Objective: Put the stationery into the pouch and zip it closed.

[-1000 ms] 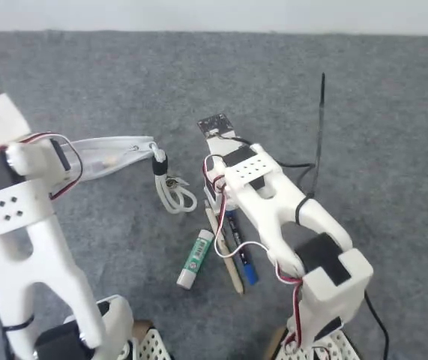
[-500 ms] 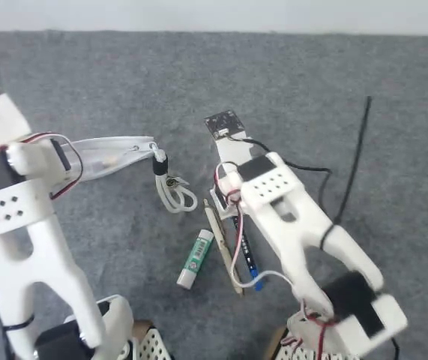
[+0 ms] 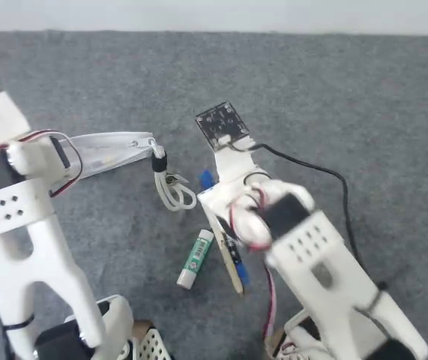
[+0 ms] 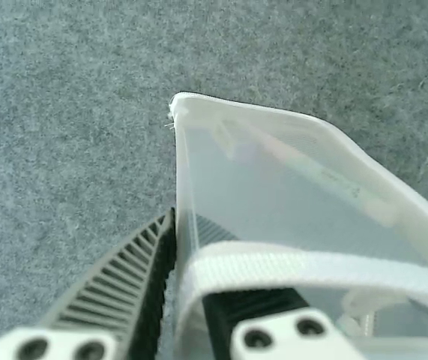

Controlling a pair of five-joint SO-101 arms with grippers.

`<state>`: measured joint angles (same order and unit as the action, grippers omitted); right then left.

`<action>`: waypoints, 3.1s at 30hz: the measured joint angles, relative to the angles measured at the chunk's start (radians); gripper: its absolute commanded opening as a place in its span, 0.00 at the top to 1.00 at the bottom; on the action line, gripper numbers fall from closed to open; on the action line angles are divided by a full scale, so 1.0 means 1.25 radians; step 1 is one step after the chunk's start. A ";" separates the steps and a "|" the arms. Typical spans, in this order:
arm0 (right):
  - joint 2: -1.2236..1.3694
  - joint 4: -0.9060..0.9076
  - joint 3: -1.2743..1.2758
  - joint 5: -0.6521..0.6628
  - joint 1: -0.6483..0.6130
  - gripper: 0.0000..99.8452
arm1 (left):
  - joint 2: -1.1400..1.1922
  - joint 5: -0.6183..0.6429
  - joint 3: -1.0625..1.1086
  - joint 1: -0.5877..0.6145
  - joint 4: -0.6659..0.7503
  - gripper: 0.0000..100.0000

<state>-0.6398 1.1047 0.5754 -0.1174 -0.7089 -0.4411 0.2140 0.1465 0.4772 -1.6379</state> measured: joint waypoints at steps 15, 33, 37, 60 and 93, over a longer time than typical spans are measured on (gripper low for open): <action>-0.266 -0.277 0.000 0.058 -0.180 0.99 | 0.000 0.000 0.009 0.000 0.002 0.99; -0.263 -0.736 0.015 0.130 -0.180 0.99 | 0.000 0.000 0.014 0.000 0.004 0.99; -0.205 -0.884 0.047 0.130 -0.180 0.99 | 0.000 0.000 0.014 0.000 0.004 0.99; 0.166 -1.343 0.228 0.131 -0.214 0.99 | 0.000 0.000 0.014 0.000 0.004 0.99; 0.168 -1.160 0.232 0.131 -0.237 0.82 | 0.000 0.000 0.031 0.001 0.004 0.99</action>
<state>-0.4296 -0.3452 0.8654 0.0468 -1.0050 -0.4411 0.2140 0.1849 0.4787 -1.6333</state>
